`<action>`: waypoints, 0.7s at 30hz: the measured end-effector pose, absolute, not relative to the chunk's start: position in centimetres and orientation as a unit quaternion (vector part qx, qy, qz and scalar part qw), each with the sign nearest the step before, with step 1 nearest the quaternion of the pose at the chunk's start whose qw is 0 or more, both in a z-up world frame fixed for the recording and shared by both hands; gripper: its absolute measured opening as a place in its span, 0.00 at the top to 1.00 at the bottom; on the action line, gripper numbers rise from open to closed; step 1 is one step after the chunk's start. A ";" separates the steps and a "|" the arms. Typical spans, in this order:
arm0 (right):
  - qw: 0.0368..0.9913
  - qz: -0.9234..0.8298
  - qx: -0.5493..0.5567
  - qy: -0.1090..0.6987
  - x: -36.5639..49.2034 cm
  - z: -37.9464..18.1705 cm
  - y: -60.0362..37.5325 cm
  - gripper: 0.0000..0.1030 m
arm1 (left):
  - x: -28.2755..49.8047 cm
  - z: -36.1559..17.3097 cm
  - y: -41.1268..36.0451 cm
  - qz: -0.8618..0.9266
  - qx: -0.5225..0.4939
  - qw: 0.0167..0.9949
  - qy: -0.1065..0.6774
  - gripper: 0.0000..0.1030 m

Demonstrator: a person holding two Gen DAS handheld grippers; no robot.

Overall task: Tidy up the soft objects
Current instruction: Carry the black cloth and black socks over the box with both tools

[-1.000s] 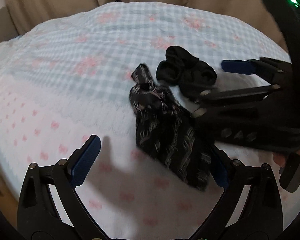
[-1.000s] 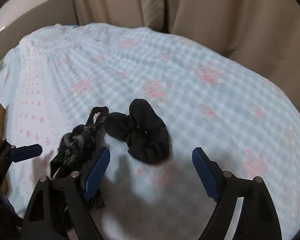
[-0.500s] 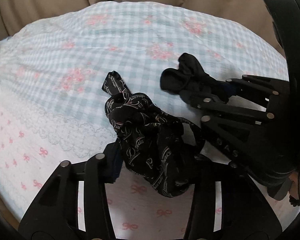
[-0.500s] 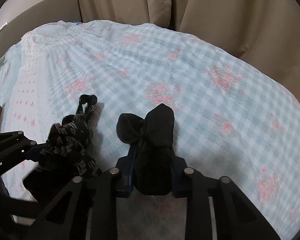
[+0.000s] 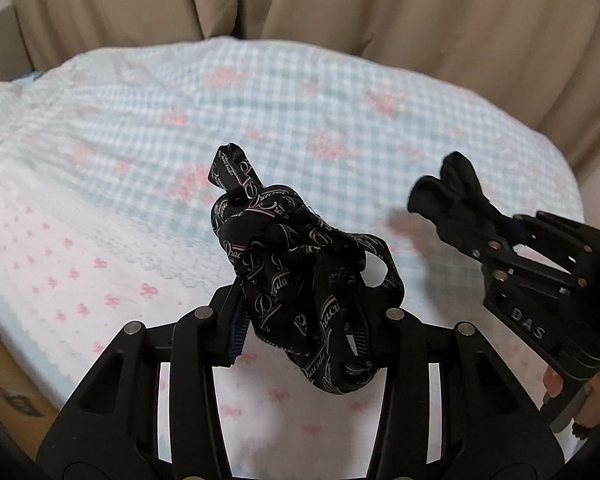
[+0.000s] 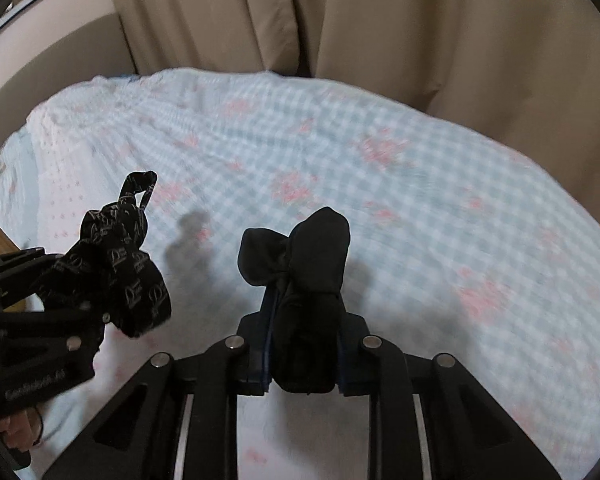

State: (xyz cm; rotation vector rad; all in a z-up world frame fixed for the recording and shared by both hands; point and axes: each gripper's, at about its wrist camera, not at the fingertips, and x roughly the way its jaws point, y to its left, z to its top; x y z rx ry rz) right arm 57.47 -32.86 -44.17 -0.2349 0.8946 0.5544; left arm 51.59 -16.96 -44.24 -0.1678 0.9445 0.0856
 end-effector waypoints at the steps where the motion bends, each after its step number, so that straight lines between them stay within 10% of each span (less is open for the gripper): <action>1: 0.861 0.260 -0.109 0.423 56.8 -43.2 -33.3 0.80 | 51.1 -43.4 -17.1 0.039 -0.081 0.888 0.451 0.62; 21: 0.901 0.215 -0.079 0.368 35.5 -22.5 -32.5 0.80 | 33.2 -24.2 -14.7 -0.014 -0.055 0.917 0.394 0.62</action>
